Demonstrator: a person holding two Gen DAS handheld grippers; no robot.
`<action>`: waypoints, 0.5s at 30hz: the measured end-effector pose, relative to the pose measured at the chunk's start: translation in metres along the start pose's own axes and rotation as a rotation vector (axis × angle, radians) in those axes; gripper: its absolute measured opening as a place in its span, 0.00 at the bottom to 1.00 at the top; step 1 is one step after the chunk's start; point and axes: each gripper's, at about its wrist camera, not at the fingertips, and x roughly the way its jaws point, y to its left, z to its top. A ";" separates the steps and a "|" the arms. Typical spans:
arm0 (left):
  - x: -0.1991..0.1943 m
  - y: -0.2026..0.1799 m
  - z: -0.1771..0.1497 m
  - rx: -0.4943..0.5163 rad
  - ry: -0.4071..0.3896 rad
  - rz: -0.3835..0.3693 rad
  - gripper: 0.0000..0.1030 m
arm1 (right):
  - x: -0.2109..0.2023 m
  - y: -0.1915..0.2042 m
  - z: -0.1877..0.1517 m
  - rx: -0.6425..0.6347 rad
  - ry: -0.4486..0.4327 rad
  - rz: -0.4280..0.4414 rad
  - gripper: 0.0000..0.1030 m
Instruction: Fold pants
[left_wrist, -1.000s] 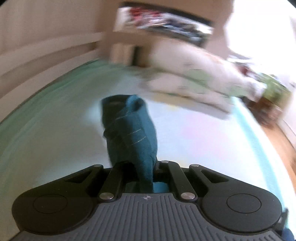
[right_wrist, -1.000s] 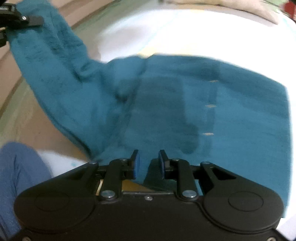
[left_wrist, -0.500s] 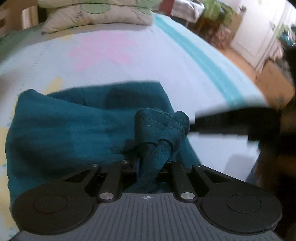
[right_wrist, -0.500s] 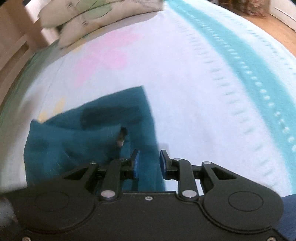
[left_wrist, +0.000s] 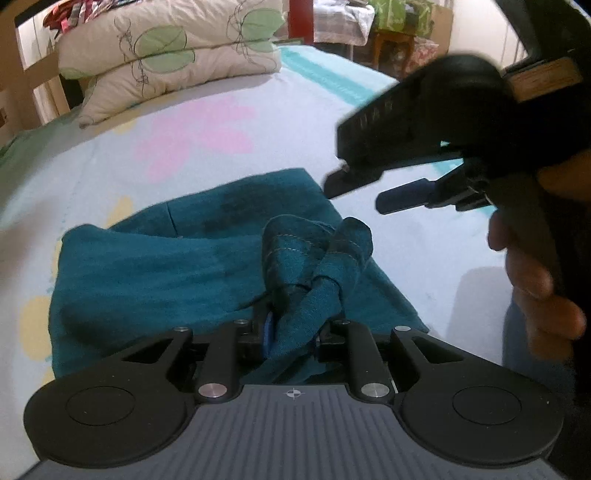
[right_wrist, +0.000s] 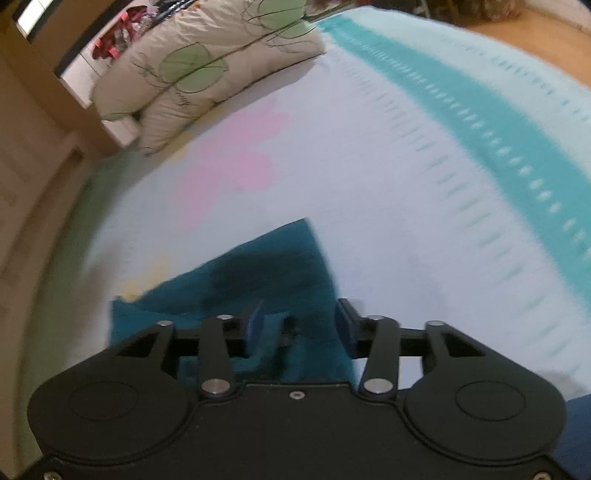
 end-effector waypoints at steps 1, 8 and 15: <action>0.004 0.000 0.004 -0.005 0.002 0.000 0.19 | 0.004 -0.001 0.002 0.016 0.027 0.026 0.57; 0.010 -0.003 -0.008 0.042 -0.001 0.047 0.25 | 0.028 -0.016 -0.001 0.115 0.220 0.056 0.65; 0.006 -0.003 -0.011 0.050 -0.046 0.064 0.26 | 0.028 -0.028 0.000 0.225 0.295 0.163 0.66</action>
